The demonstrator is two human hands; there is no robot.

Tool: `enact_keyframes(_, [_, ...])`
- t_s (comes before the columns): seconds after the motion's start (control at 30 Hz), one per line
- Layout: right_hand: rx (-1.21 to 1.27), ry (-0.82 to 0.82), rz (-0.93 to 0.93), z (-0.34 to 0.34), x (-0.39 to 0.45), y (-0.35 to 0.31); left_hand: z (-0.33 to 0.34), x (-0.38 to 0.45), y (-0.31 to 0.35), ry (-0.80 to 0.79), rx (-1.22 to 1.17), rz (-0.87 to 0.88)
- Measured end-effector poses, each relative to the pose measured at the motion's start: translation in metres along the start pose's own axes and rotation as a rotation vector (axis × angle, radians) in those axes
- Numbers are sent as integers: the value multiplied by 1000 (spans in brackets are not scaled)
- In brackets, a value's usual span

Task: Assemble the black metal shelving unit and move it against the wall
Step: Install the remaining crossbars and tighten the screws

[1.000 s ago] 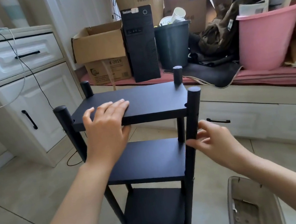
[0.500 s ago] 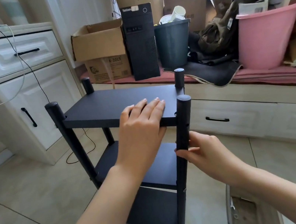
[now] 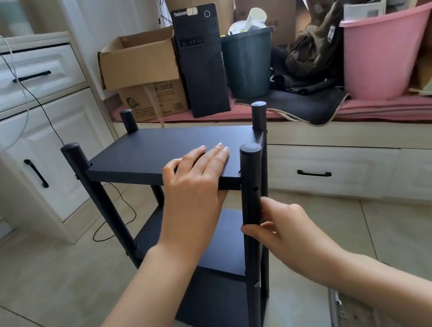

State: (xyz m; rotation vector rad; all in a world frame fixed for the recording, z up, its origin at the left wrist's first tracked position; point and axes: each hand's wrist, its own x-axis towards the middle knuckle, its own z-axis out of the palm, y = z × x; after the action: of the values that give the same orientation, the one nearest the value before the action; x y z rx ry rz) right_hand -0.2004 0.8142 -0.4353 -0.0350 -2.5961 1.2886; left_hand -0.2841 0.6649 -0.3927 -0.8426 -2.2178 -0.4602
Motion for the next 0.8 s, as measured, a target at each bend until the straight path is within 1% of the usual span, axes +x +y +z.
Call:
enact_keyframes(0.1, [-15,-9,-3,-1,1,0,-1,-2,2,-16,-40,-15])
enact_keyframes(0.27, [14,-15,-22,-5,4,3,-7,-4,4,-155,-139,-21])
enact_keyframes(0.37, [34,-15,-37,-7,7,6,-8,-3,5,-190,-202,-17])
enact_keyframes(0.5, [36,15,-31,-14,14,11,-1,0,15,-196,-200,-19])
enact_keyframes(0.67, [72,32,59,-26,25,20,11,10,27,-146,-169,-64])
enact_keyframes(0.8, [121,-19,103,-36,33,26,22,14,33,-82,-136,-62])
